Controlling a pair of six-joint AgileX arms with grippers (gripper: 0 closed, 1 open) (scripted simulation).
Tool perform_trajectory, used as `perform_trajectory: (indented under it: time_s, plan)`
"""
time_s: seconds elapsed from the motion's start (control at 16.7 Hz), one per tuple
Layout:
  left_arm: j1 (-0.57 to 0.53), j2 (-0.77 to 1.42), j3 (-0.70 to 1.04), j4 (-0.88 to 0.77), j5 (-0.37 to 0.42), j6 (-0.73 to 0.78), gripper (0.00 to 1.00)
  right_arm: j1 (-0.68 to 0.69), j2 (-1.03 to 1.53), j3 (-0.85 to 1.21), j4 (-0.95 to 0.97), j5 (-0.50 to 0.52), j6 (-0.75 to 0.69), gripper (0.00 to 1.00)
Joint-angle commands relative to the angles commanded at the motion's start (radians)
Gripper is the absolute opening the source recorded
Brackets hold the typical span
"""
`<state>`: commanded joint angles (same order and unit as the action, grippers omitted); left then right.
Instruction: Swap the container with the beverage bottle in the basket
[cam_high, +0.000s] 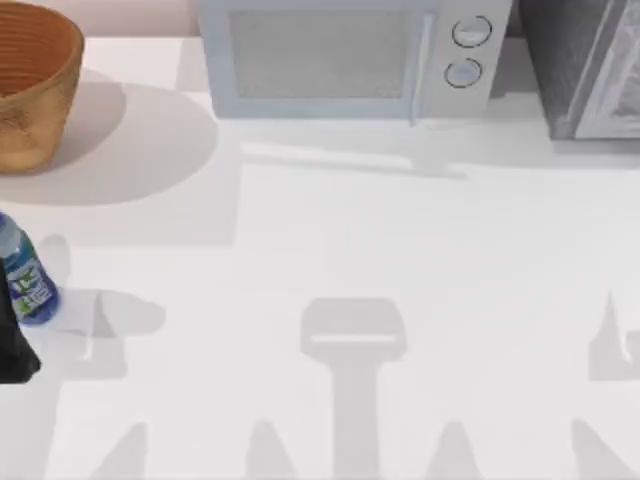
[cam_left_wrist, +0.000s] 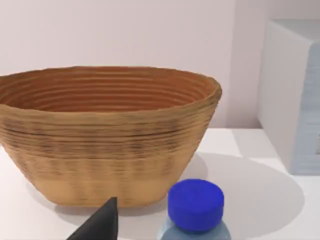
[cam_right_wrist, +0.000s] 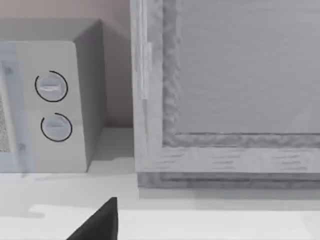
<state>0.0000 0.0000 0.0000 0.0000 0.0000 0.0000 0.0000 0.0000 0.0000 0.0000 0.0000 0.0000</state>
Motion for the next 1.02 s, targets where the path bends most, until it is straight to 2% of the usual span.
perform_trajectory:
  time_s: [0.24,0.48,0.72,1.02]
  plan:
    - [0.002,0.025,0.009,-0.022,0.000,0.001,1.00,0.000,0.000,0.000,0.000,0.000,0.000,1.00]
    - [0.013,0.180,0.115,-0.130,0.007,0.017,1.00,0.000,0.000,0.000,0.000,0.000,0.000,1.00]
    - [0.029,0.426,0.354,-0.270,0.031,0.049,1.00,0.000,0.000,0.000,0.000,0.000,0.000,1.00]
    - [0.061,0.824,0.782,-0.474,0.081,0.094,1.00,0.000,0.000,0.000,0.000,0.000,0.000,1.00]
